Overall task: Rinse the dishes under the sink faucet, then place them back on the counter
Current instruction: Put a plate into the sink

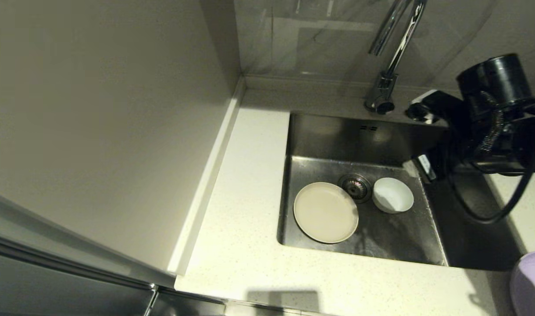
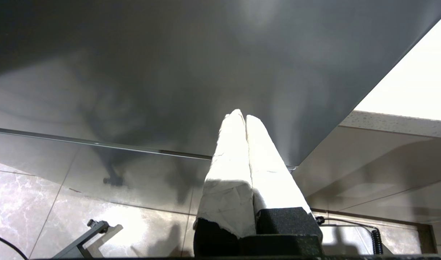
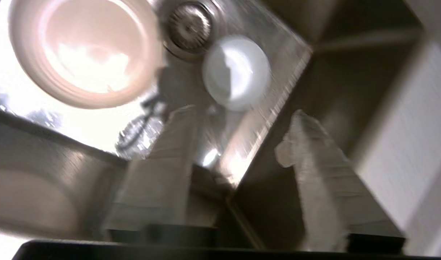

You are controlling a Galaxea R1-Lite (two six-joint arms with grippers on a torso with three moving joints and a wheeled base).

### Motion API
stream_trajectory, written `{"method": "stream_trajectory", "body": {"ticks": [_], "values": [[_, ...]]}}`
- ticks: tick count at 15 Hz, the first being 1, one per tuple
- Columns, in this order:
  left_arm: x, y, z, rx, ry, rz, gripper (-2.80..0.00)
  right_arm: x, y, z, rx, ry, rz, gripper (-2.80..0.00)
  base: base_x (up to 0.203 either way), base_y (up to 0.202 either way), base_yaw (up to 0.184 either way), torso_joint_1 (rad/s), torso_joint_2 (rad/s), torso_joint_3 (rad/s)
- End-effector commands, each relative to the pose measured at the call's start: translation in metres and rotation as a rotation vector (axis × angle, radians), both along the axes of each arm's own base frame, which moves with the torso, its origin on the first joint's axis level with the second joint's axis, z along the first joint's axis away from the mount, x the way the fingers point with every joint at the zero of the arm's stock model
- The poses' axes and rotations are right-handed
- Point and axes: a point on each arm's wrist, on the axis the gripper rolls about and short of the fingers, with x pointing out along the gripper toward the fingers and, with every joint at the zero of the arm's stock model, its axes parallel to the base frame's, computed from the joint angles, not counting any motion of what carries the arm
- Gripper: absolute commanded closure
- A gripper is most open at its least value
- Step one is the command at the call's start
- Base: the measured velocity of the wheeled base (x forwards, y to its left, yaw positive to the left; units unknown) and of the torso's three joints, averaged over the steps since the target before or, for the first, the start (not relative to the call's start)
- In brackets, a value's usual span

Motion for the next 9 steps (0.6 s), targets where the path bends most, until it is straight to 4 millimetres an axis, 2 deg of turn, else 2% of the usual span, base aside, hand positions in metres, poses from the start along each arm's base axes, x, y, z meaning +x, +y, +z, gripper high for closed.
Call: {"method": "stream_trajectory", "body": {"ticks": [1,5,7,9], "values": [[0.000,0.000,0.000,-0.001,-0.002,0.000,0.00,-0.030,-0.035,0.016,0.030,-0.028,-0.064,0.00,0.000,0.000,0.000,0.000,0.00,0.000],[0.000,0.000,0.000,-0.001,-0.002,0.000,0.00,-0.067,-0.079,0.005,0.101,0.108,-0.134,0.00,0.000,0.000,0.000,0.000,0.00,0.000],[0.000,0.000,0.000,-0.001,-0.002,0.000,0.00,-0.090,-0.088,-0.004,0.130,0.145,-0.171,0.00,0.000,0.000,0.000,0.000,0.00,0.000],[0.000,0.000,0.000,-0.001,-0.002,0.000,0.00,-0.111,-0.089,-0.014,0.209,0.176,-0.206,0.00,0.000,0.000,0.000,0.000,0.00,0.000]]}}
